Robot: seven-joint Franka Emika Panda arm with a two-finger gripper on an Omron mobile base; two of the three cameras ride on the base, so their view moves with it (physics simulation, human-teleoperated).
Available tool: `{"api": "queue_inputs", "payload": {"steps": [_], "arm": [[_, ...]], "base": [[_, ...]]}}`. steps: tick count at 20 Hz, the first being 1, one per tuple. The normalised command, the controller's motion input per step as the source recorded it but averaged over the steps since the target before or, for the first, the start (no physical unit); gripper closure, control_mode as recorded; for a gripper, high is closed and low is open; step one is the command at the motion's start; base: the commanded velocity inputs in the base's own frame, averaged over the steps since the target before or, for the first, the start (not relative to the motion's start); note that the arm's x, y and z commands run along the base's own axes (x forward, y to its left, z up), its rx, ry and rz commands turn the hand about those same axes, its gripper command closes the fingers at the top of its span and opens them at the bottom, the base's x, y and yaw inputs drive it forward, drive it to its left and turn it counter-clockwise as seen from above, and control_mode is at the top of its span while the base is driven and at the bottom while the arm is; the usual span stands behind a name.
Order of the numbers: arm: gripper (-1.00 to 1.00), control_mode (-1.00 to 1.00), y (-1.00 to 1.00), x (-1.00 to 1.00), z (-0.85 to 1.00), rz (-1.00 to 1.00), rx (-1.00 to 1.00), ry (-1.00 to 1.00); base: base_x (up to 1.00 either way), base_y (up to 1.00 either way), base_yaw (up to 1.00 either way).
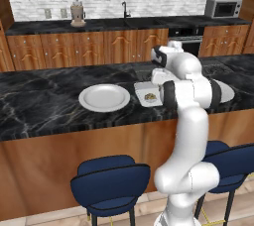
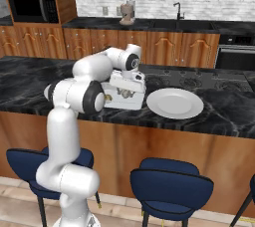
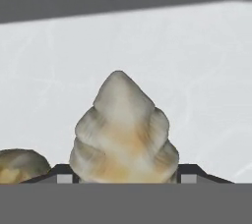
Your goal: Place two dumplings into each of the tupperware containers and then place the containers in the fridge.
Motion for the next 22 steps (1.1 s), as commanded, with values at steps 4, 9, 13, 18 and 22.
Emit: {"api": "queue_inputs", "payload": {"steps": [4, 9, 13, 18, 22], "arm": [[1.0, -1.0, -0.11, 0.07, -0.4, -0.01, 0.01, 0.05], [1.0, -1.0, 0.0, 0.06, -0.07, -0.01, 0.0, 0.07], [-1.0, -1.0, 0.0, 0.0, -0.03, -0.01, 0.0, 0.02], [-1.0, -1.0, 0.0, 0.0, 0.0, 0.0, 0.0, 0.0], [-1.0, -1.0, -0.01, 0.0, 0.09, 0.0, 0.0, 0.0]], "base": [[0.0, 0.0, 0.0], [0.0, 0.0, 0.0], [0.0, 0.0, 0.0], [0.0, 0.0, 0.0], [0.0, 0.0, 0.0]]}}
